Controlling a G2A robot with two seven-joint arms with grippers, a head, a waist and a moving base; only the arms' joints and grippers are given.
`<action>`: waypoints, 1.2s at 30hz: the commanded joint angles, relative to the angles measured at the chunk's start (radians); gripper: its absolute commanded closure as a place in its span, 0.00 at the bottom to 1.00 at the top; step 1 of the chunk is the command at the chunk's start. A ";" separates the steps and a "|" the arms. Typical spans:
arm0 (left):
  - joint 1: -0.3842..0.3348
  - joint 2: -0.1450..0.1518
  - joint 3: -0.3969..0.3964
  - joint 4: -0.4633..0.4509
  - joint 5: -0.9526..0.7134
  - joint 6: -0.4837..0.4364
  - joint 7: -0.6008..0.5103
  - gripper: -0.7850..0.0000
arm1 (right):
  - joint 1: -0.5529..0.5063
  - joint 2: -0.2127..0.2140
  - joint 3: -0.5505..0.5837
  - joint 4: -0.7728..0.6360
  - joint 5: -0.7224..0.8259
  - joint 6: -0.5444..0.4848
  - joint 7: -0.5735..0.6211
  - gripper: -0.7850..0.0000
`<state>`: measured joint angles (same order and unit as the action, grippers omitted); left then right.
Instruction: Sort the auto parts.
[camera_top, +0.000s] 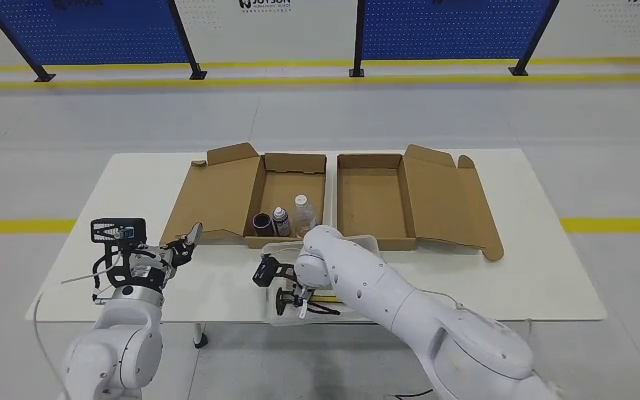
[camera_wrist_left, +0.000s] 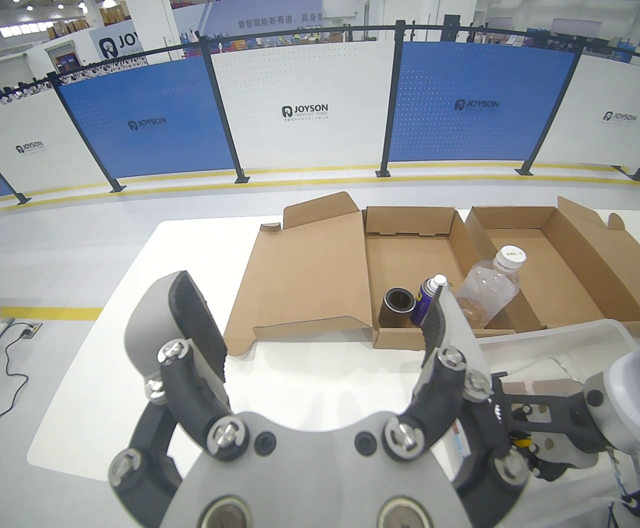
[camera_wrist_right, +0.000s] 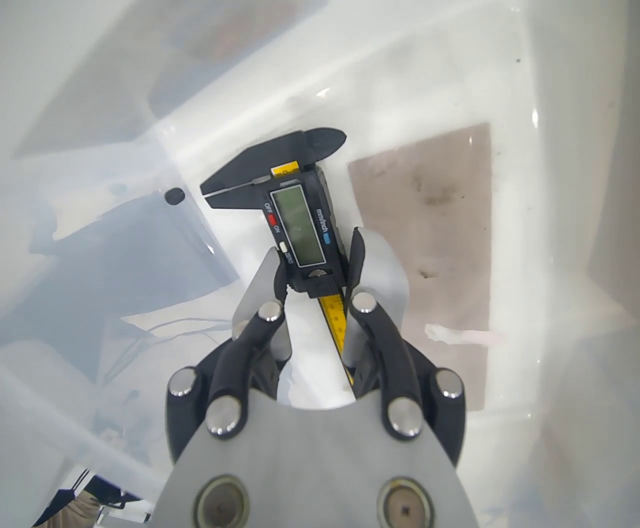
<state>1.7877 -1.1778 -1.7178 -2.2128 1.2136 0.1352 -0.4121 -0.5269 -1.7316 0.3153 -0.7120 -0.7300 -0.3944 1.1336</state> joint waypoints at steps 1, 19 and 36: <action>0.000 0.000 0.000 0.000 0.000 0.000 0.000 0.00 | 0.002 0.004 0.010 -0.012 -0.003 0.009 -0.005 1.00; 0.000 0.000 0.000 0.000 0.000 0.000 0.000 0.00 | -0.117 0.166 0.234 -0.406 -0.098 0.108 0.021 1.00; 0.000 0.000 0.000 0.000 0.000 0.000 0.000 0.00 | -0.439 0.328 0.554 -0.865 -0.237 0.065 -0.023 1.00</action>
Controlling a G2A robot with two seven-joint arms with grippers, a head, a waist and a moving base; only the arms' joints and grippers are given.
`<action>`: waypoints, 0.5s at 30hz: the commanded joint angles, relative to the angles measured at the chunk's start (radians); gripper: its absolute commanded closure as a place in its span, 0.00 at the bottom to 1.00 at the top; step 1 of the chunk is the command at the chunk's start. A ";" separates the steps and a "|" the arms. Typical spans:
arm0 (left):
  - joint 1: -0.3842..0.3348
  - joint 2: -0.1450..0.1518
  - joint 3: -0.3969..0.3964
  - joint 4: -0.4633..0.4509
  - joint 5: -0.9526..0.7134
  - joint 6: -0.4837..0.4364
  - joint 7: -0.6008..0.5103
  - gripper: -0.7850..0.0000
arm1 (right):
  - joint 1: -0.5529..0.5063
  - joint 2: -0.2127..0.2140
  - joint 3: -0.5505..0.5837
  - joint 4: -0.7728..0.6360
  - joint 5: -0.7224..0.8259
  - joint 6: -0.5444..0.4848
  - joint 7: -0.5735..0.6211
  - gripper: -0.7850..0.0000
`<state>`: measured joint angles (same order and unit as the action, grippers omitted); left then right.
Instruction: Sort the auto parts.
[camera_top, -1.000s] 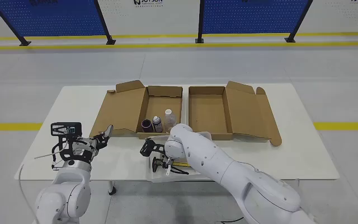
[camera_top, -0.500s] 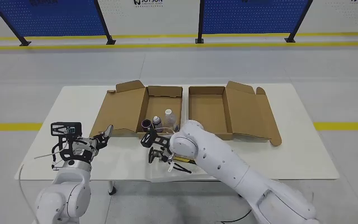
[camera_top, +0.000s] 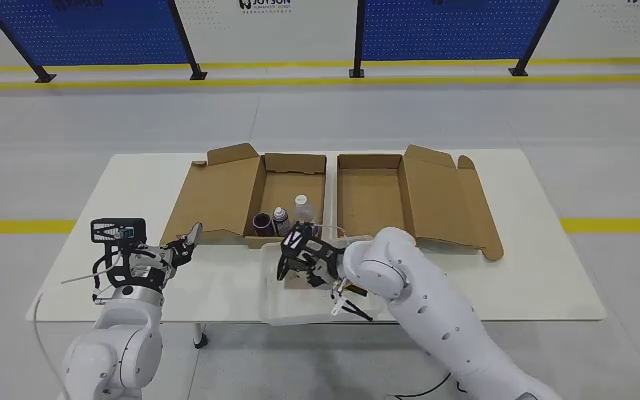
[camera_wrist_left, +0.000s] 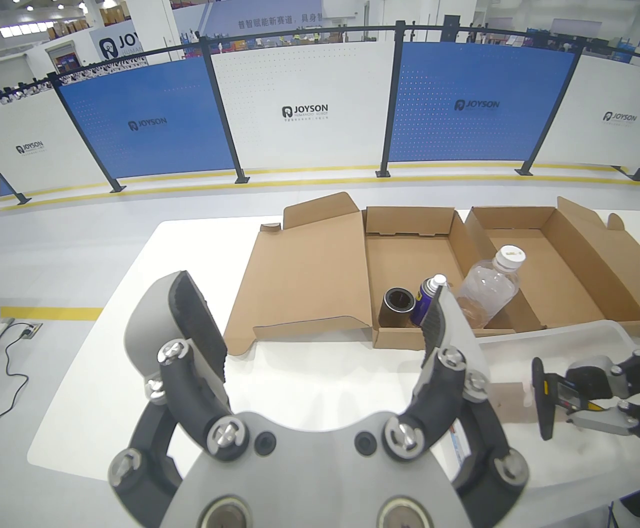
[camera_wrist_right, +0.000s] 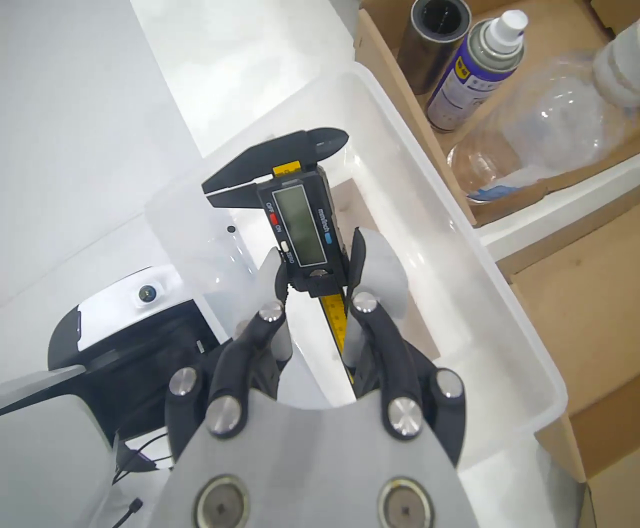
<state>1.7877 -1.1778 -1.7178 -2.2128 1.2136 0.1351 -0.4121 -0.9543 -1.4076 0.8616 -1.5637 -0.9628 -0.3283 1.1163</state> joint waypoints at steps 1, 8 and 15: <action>0.000 0.000 0.000 0.000 0.000 0.000 0.000 0.00 | -0.019 0.007 0.017 -0.021 -0.012 -0.002 -0.011 1.00; 0.000 0.000 0.000 0.000 0.000 0.000 0.000 0.00 | -0.046 0.021 0.048 -0.052 -0.025 -0.020 -0.064 1.00; 0.000 0.000 0.000 0.000 0.000 0.000 0.000 0.00 | -0.036 0.028 0.079 -0.091 -0.028 -0.062 -0.169 1.00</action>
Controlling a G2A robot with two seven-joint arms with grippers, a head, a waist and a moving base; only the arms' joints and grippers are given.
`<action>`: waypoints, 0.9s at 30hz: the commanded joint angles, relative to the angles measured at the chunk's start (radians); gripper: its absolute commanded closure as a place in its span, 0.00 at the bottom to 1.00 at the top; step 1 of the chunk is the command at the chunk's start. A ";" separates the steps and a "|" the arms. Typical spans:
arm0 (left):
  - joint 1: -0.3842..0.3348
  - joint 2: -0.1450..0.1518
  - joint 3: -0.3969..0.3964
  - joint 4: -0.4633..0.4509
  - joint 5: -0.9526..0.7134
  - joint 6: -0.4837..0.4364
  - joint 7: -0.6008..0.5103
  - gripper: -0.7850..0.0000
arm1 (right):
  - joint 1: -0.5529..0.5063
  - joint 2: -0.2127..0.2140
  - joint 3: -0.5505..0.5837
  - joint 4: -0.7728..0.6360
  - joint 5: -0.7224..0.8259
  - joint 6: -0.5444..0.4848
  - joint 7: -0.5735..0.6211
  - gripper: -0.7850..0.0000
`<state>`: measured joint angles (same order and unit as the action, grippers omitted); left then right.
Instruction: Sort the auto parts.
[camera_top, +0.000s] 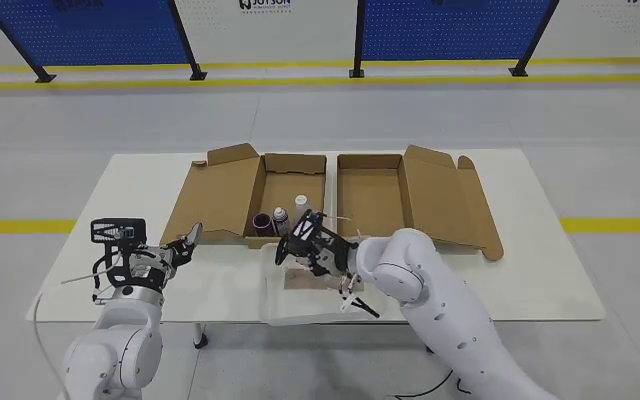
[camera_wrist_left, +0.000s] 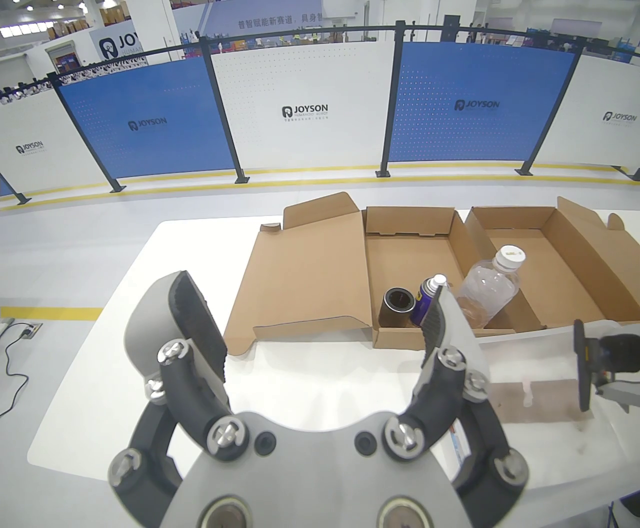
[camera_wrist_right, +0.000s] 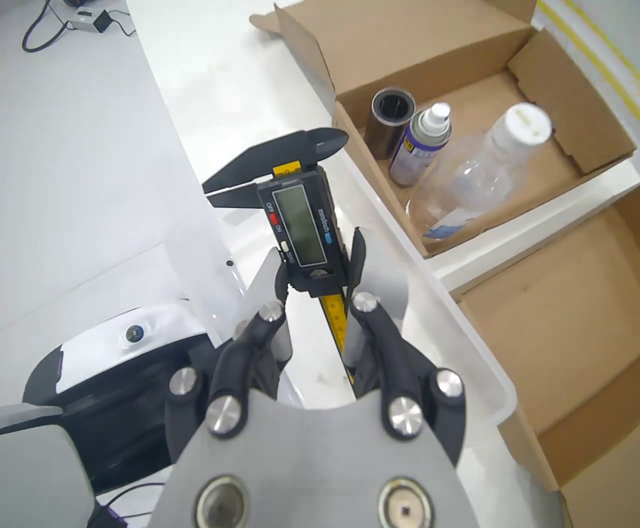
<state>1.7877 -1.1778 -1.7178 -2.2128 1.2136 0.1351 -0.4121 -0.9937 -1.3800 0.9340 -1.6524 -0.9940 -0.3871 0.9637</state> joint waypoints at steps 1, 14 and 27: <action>0.000 0.000 0.000 0.000 0.000 0.000 0.000 0.00 | 0.008 0.002 0.014 -0.003 0.004 -0.009 -0.035 1.00; 0.000 0.000 0.000 0.000 0.000 0.000 0.000 0.00 | 0.015 0.015 0.089 -0.050 -0.069 0.068 -0.141 1.00; 0.000 0.000 0.000 0.000 0.000 0.000 0.000 0.00 | 0.058 0.029 0.183 0.022 -0.049 0.106 -0.103 1.00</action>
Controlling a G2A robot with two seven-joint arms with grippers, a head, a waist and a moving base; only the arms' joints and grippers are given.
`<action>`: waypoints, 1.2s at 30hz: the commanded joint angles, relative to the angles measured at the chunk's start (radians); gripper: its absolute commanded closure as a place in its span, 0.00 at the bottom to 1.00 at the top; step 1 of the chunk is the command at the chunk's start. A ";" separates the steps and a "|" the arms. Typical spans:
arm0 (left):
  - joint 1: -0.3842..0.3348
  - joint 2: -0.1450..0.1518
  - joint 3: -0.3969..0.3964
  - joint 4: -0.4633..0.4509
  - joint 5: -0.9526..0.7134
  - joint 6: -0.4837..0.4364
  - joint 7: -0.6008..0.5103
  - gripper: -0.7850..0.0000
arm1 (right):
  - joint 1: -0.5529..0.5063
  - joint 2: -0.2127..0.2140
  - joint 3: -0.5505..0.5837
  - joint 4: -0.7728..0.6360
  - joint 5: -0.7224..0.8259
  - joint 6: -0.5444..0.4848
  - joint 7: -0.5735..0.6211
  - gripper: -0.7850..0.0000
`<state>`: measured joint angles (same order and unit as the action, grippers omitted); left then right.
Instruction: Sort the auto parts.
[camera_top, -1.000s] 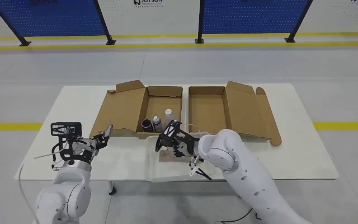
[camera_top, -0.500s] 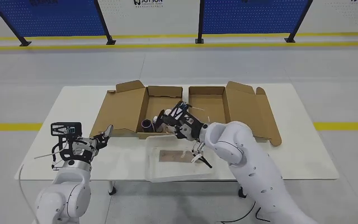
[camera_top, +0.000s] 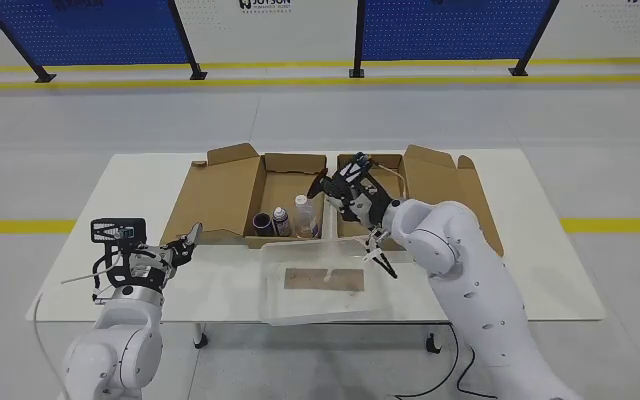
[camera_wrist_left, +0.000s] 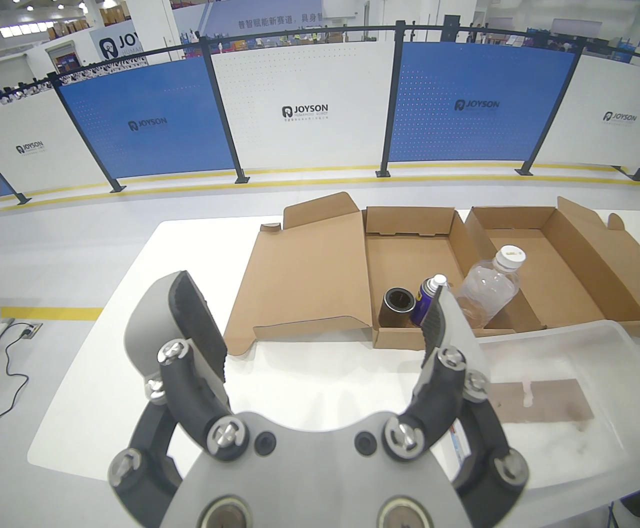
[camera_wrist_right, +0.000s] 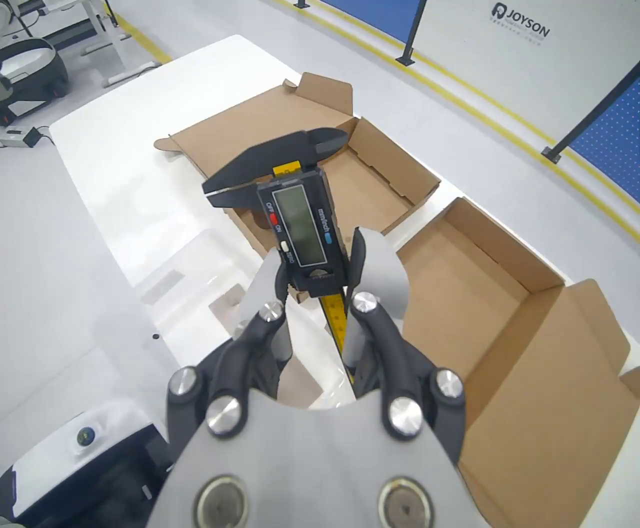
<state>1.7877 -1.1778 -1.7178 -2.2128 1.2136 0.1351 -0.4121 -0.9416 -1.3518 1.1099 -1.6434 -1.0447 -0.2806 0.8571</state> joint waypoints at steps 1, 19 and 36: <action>0.000 0.000 0.000 0.000 0.000 0.000 0.000 0.00 | 0.012 0.002 0.013 0.026 0.007 -0.001 0.008 1.00; 0.000 0.000 0.000 0.000 0.000 0.000 0.000 0.00 | 0.123 0.017 0.103 0.286 0.044 -0.001 -0.069 1.00; 0.000 0.000 0.000 0.000 0.000 0.000 0.000 0.00 | 0.089 0.022 0.119 0.424 0.094 0.025 -0.227 1.00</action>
<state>1.7877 -1.1778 -1.7178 -2.2128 1.2136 0.1351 -0.4121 -0.8504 -1.3309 1.2267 -1.2253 -0.9533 -0.2573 0.6357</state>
